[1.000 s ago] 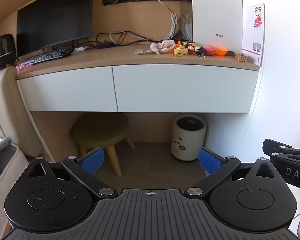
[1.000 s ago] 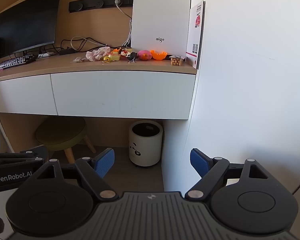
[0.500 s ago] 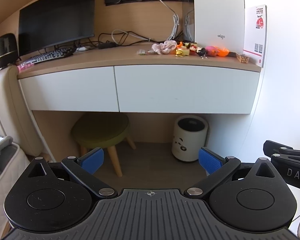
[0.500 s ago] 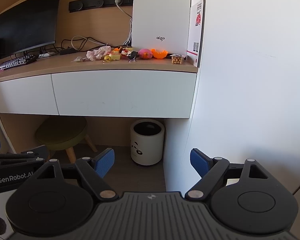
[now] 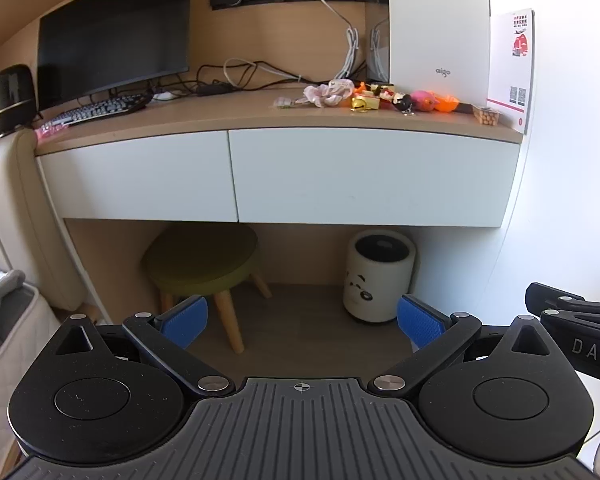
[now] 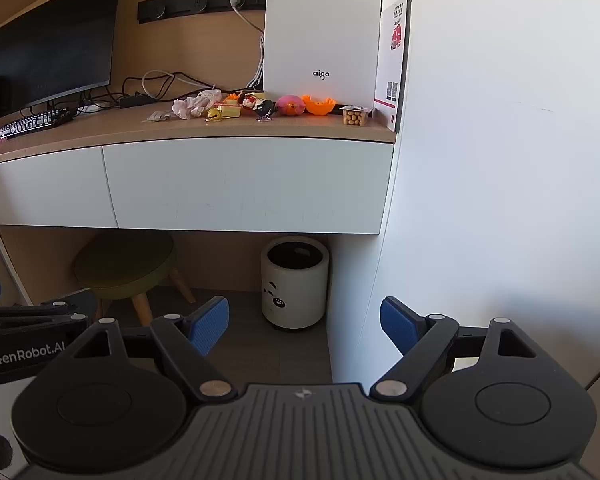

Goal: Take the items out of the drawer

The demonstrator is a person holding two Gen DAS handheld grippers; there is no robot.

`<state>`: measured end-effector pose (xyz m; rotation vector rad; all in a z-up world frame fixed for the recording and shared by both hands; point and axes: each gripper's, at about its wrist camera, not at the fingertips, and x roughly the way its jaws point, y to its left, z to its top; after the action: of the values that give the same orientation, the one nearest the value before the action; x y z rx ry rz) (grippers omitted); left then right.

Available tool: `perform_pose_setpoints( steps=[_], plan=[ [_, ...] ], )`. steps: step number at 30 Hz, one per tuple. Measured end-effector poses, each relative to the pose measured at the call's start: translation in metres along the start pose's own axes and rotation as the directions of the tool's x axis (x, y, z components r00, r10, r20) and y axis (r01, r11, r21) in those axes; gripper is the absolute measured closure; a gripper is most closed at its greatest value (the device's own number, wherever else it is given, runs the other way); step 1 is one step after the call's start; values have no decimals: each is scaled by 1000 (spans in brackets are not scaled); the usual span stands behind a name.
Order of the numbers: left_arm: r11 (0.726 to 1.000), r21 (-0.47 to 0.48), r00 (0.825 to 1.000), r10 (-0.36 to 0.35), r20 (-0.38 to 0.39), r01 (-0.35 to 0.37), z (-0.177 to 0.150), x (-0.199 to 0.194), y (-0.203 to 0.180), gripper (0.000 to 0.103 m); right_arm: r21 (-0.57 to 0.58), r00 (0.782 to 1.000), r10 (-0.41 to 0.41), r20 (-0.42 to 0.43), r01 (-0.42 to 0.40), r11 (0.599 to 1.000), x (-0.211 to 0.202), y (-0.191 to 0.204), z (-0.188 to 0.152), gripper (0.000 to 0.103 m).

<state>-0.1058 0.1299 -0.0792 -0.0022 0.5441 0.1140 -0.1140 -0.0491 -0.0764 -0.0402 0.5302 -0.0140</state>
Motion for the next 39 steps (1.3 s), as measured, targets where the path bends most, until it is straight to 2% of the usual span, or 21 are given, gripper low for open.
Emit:
perform_pose_setpoints(
  steps=[39],
  plan=[
    [1000,7,999,-13,-29,13,-3,11,-7,0,9,1000,-7,-23,8,1000,11,-6,-5,19]
  ],
)
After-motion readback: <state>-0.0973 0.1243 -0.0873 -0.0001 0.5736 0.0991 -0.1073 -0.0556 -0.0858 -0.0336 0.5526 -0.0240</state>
